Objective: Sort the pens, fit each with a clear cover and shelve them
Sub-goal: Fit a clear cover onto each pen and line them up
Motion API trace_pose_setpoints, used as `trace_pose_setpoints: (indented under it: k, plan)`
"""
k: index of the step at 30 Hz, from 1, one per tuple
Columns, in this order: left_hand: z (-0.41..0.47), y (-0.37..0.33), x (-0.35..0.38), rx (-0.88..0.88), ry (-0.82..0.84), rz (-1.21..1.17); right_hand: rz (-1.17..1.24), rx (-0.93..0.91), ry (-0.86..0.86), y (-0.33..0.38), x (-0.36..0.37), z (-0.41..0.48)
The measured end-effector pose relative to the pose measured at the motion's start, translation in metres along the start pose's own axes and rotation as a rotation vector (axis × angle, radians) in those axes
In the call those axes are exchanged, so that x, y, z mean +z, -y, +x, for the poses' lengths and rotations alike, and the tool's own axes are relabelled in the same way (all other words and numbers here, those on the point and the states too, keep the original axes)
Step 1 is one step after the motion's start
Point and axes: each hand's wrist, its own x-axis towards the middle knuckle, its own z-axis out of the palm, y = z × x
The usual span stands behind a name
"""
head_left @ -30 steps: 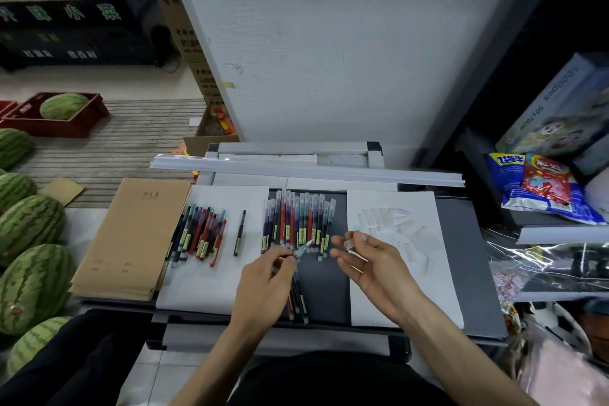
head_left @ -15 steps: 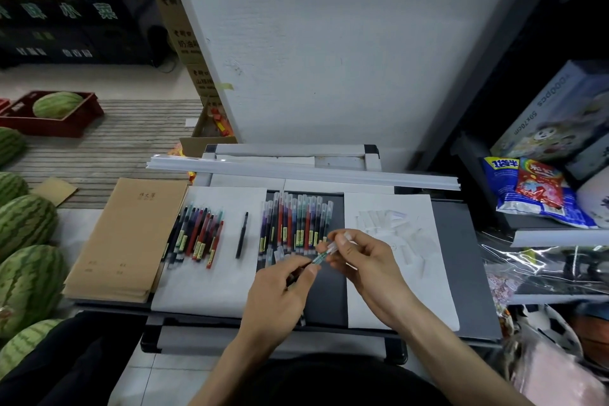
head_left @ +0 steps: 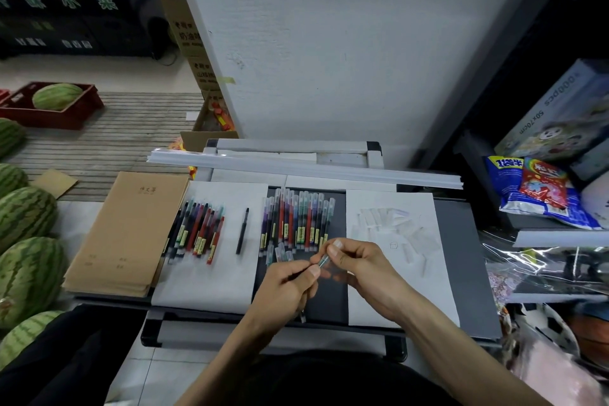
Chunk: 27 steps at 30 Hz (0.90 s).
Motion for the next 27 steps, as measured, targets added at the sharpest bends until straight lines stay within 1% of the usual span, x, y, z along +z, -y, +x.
trace_pose_setpoints:
  k: [2, 5, 7, 8, 10, 11, 14, 16, 18, 19, 24, 27]
  plan:
    - [0.009, -0.001, -0.003, 0.0, 0.017, 0.117, -0.048, 0.024, -0.037, -0.002, -0.003, 0.003]
    - [0.025, 0.006, -0.004, 0.034, 0.004, 0.415, -0.159, 0.05, -0.134, -0.012, -0.008, 0.008]
    - [0.034, 0.018, -0.002, 0.009, -0.016, 0.519, -0.28, 0.103, -0.189, -0.021, -0.013, 0.011]
    - [0.037, 0.024, 0.0, -0.021, -0.054, 0.547, -0.399, 0.12, -0.222, -0.026, -0.018, 0.012]
    - [0.04, 0.033, 0.003, -0.089, -0.149, 0.602, -0.725, 0.135, -0.306, -0.036, -0.031, 0.015]
    - [0.042, 0.037, 0.005, -0.095, -0.179, 0.632, -0.877, 0.136, -0.351, -0.04, -0.037, 0.014]
    - [0.047, 0.045, 0.008, -0.096, -0.191, 0.746, -1.245, 0.086, -0.502, -0.049, -0.054, 0.011]
    - [0.05, 0.048, 0.009, -0.104, -0.186, 0.801, -1.385, 0.054, -0.61, -0.052, -0.066, 0.009]
    - [0.053, 0.051, 0.009, -0.116, -0.18, 0.852, -1.418, 0.036, -0.675, -0.054, -0.08, 0.008]
    - [0.055, 0.052, 0.009, -0.125, -0.179, 0.862, -1.406, 0.028, -0.676, -0.056, -0.085, 0.009]
    - [0.063, 0.058, 0.005, -0.155, -0.177, 0.886, -1.32, -0.115, -0.513, -0.054, -0.086, 0.016]
    - [0.063, 0.059, 0.002, -0.166, -0.203, 0.882, -1.34, -0.136, -0.445, -0.051, -0.077, 0.027]
